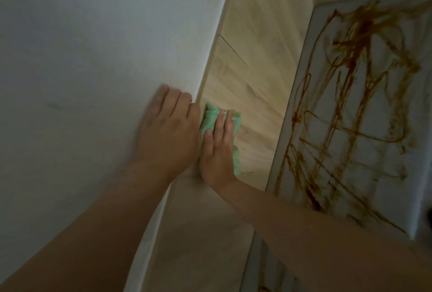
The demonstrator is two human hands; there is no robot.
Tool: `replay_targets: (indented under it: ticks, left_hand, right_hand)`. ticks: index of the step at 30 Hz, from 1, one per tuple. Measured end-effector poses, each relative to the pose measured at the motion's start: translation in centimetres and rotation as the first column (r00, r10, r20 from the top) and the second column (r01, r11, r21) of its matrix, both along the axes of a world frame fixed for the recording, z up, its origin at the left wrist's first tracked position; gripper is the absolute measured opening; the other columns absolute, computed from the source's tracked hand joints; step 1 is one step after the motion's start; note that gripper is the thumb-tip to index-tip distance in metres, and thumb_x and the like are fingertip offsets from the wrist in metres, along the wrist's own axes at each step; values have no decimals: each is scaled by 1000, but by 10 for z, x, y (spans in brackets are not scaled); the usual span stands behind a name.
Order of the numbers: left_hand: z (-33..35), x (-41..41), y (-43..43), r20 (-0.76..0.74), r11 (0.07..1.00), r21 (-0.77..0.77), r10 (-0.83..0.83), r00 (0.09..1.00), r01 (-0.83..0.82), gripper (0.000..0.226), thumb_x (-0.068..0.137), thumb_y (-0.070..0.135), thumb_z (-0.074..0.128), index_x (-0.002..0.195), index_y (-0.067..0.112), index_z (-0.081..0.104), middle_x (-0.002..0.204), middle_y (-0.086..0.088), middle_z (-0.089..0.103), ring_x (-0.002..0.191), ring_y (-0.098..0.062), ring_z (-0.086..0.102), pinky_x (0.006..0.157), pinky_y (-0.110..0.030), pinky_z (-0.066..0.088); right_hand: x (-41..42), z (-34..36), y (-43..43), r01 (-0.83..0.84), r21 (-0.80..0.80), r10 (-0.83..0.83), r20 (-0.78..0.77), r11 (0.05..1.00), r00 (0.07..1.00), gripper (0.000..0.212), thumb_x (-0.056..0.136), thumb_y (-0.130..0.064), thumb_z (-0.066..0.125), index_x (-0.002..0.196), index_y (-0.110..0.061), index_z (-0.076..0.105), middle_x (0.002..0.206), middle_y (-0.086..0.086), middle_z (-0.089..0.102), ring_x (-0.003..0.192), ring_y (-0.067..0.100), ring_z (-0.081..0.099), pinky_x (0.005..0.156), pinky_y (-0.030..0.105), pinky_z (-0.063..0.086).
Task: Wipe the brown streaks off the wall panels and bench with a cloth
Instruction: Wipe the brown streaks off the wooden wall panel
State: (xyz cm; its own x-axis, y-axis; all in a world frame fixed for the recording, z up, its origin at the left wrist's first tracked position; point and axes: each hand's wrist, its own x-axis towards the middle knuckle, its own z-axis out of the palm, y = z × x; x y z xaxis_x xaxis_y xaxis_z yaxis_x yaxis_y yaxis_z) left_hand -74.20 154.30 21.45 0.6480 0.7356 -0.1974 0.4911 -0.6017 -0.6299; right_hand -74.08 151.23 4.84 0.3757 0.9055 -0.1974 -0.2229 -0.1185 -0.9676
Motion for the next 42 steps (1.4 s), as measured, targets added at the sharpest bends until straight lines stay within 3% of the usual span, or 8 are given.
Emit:
replay_targets:
  ticks: [4,9,17,22,26,31,37,42]
  left_hand:
    - [-18,9,11,-177,992,109,77,981,-58,76,100,37,26,155,-14,22,164,-32,21,156,-44,11,126,-58,5]
    - [-31,8,15,-255,984,174,93,962,-49,84,104,50,12,156,-15,0,166,-34,-8,156,-44,-11,124,-62,-5]
    - [-38,4,19,-200,986,167,42,979,-9,84,105,49,19,157,-15,2,167,-32,-5,157,-43,-11,124,-64,-5]
    - [-41,5,20,-174,984,176,24,984,7,82,105,47,22,157,-15,6,168,-30,-1,157,-44,-6,124,-65,-4]
    - [-41,3,21,-168,984,176,31,985,-1,82,105,47,19,157,-15,3,168,-29,-4,157,-44,-8,124,-64,-7]
    - [-41,3,20,-174,985,172,44,984,-13,82,105,47,17,157,-14,2,168,-28,-6,157,-43,-10,123,-65,-6]
    - [-41,4,20,-173,984,178,45,984,-14,82,105,48,17,157,-14,2,169,-27,-5,157,-42,-10,123,-64,-7]
    - [-44,2,21,-173,981,194,31,985,4,82,105,47,19,157,-14,4,169,-28,-4,157,-43,-8,123,-65,-6]
  right_hand:
    - [13,-50,22,56,-120,-66,-84,991,994,68,101,-57,11,163,-32,1,173,-11,-6,157,6,-12,130,37,-2]
    - [26,-113,38,56,-219,-85,-129,974,988,61,108,-49,13,166,-30,3,173,-12,-5,157,6,-11,127,31,-4]
    - [37,-215,48,-2,-436,-117,-248,900,962,54,113,-41,15,165,-31,3,173,-11,-2,159,11,-2,129,34,-3]
    - [40,-264,53,3,-612,-191,-242,791,951,56,112,-47,19,165,-35,13,171,4,21,156,30,21,128,45,15]
    - [53,-281,62,0,-734,-190,-175,680,966,55,112,-48,18,164,-32,20,169,11,23,154,38,20,124,51,14]
    - [49,-298,57,45,-681,-229,-183,731,956,55,113,-43,20,165,-25,25,170,9,24,156,31,20,125,40,15]
    - [49,-296,69,-10,-720,-323,-323,694,890,55,112,-50,16,165,-38,14,170,8,25,153,36,27,124,50,21]
    - [67,-288,87,43,-549,-264,-330,835,906,53,110,-53,18,162,-47,7,173,-3,15,157,27,19,128,52,7]
